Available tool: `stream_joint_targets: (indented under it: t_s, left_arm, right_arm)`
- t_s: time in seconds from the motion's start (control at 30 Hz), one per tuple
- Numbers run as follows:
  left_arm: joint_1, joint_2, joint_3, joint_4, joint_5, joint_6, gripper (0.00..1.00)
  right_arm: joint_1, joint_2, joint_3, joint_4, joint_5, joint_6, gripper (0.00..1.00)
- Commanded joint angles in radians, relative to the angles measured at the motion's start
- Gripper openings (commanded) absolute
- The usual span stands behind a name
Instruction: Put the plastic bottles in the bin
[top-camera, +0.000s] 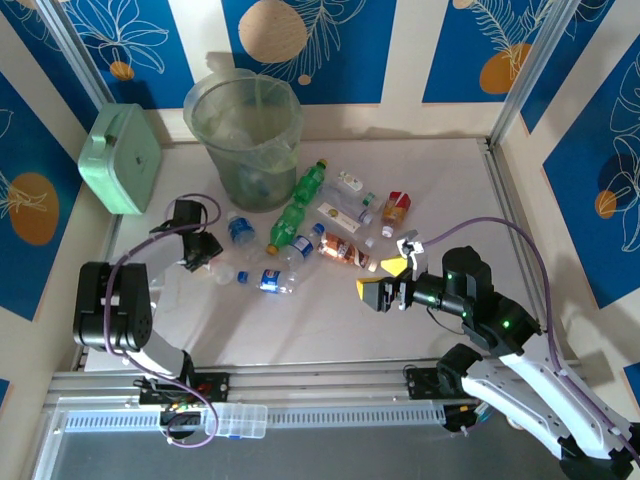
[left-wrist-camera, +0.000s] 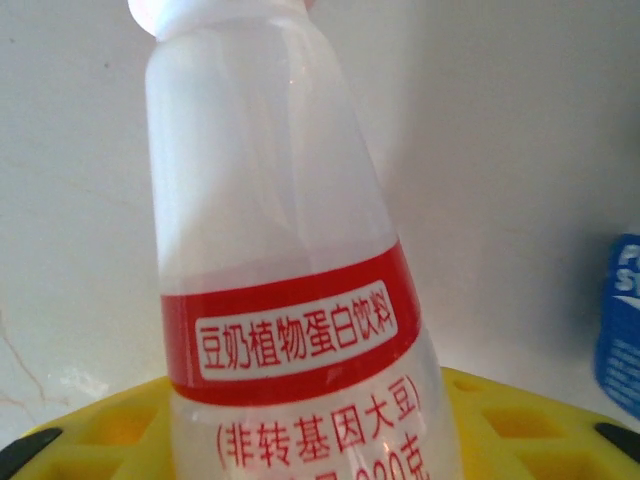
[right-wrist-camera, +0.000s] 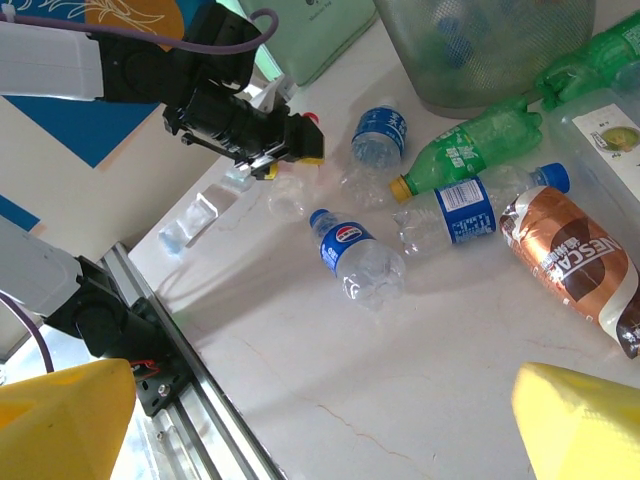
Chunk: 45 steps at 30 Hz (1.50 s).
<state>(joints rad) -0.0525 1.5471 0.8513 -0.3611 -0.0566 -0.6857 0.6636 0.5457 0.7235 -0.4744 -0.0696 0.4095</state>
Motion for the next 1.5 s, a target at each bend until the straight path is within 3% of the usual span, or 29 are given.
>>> stream_joint_targets:
  t_s: [0.0, 0.33, 0.47, 0.67, 0.8, 1.23, 1.47]
  left_arm:
    - [0.000, -0.075, 0.005, -0.033, -0.014, -0.028, 0.48]
    - [-0.024, -0.355, 0.059, -0.043, -0.091, -0.094, 0.42]
    - [-0.087, -0.447, 0.127, 0.007, -0.100, 0.008, 0.41]
    - [-0.239, -0.489, 0.284, 0.073, -0.123, 0.281, 0.37]
    - [-0.272, -0.486, 0.359, 0.117, -0.114, 0.349, 0.35]
    - [-0.275, -0.183, 0.777, 0.048, -0.039, 0.392, 0.36]
    - [-0.272, 0.069, 1.070, -0.048, -0.138, 0.449, 0.34]
  right_arm:
    - [-0.003, -0.020, 0.024, -0.012, 0.014, 0.014, 0.97]
    - [-0.002, -0.023, 0.027, 0.026, 0.045, 0.037, 0.96]
    - [0.000, -0.025, 0.022, 0.048, 0.042, 0.047, 0.96]
    - [0.007, -0.027, 0.007, 0.085, 0.037, 0.051, 0.96]
    - [0.007, -0.024, -0.002, 0.105, 0.043, 0.048, 0.96]
    - [0.005, 0.028, 0.002, 0.123, 0.076, 0.019, 0.97]
    - [-0.009, 0.052, 0.017, 0.100, 0.088, -0.009, 0.97]
